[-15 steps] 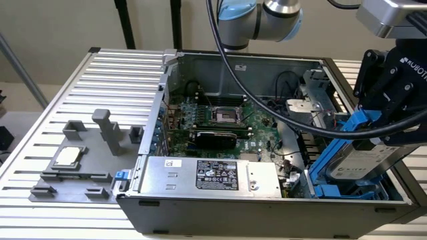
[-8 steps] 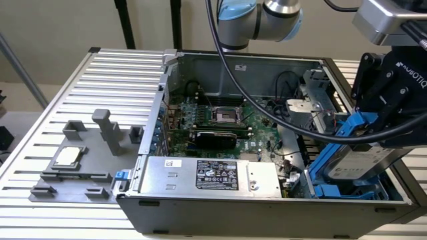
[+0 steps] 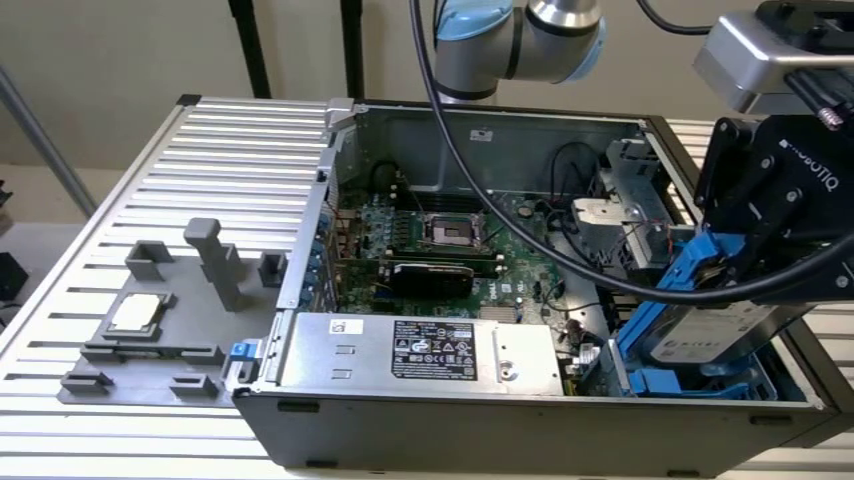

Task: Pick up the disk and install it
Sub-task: 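Insert the disk into the insertion slot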

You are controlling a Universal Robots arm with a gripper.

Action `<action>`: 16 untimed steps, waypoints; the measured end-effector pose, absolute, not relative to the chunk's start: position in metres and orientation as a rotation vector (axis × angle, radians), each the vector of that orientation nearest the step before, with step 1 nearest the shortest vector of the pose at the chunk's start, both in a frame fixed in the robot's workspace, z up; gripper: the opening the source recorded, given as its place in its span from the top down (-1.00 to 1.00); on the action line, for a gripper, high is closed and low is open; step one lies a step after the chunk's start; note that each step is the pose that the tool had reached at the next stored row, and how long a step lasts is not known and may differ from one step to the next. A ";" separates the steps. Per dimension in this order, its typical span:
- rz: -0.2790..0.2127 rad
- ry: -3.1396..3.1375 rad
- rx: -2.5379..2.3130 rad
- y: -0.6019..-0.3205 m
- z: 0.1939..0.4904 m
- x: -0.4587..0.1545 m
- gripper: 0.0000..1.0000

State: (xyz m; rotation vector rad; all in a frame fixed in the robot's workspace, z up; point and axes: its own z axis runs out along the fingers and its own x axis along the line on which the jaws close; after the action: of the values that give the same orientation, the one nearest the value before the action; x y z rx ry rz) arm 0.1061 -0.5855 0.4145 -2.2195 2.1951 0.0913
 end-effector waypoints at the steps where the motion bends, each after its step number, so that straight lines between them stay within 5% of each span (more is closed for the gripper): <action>1: 0.093 2.193 -2.220 -0.586 0.413 0.106 0.35; 13: 0.104 2.172 -2.230 -0.585 0.395 0.106 0.35; 16: 0.105 2.170 -2.232 -0.585 0.392 0.106 0.21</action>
State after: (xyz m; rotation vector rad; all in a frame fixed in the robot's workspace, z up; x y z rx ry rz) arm 0.1062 -0.5855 0.3924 -2.2318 2.1699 0.1049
